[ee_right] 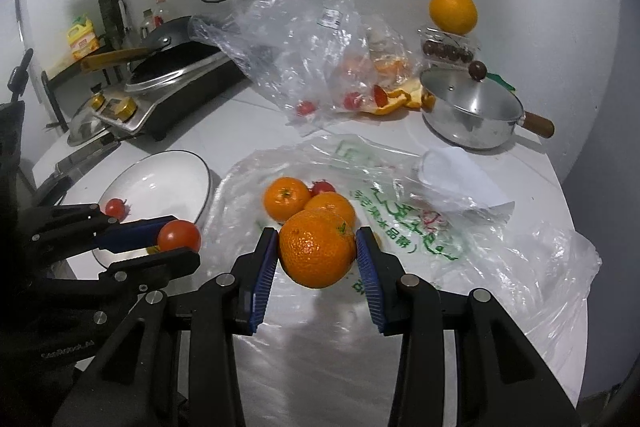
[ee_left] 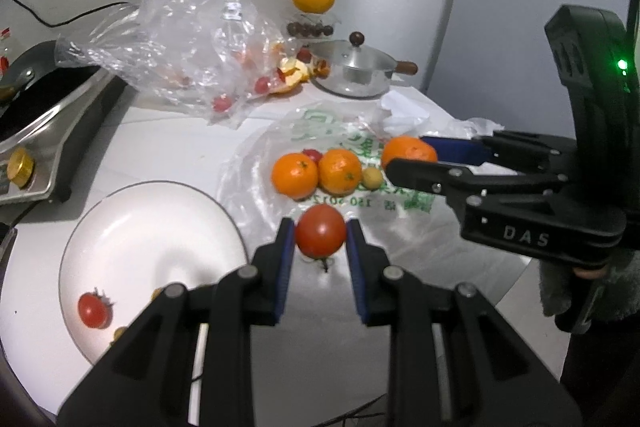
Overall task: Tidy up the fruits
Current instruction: 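Carry the tomato and orange in both tools over the white plate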
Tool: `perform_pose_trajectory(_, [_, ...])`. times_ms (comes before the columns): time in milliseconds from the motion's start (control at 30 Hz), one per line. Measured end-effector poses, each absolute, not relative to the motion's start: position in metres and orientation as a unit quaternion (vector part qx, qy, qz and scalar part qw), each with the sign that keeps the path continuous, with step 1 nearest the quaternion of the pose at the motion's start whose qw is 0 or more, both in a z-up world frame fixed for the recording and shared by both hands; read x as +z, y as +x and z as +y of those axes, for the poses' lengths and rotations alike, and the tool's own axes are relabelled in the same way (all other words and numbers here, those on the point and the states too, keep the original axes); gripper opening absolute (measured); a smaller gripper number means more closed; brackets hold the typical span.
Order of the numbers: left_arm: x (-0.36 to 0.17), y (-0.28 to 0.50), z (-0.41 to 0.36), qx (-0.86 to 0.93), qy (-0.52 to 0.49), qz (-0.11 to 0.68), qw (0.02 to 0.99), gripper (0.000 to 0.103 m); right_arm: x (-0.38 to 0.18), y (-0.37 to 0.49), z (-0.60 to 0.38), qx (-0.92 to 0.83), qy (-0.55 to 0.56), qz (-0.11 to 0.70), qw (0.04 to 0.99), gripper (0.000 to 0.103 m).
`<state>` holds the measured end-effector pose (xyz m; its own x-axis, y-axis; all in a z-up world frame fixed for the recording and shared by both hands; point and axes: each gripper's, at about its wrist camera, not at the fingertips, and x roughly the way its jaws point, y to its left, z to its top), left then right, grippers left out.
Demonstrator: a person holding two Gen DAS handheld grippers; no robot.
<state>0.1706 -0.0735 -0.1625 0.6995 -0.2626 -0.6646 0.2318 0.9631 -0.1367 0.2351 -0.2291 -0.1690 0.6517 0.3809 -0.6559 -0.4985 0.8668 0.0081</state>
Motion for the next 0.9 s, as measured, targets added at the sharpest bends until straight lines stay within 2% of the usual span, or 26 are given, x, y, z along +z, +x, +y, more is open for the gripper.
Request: perform_pose_trajectory(900, [-0.166,0.142,0.016,-0.090,-0.053,0.350,0.931,0.027,-0.168,0.202,-0.143,0.277,-0.127,0.331,0.893,0.042])
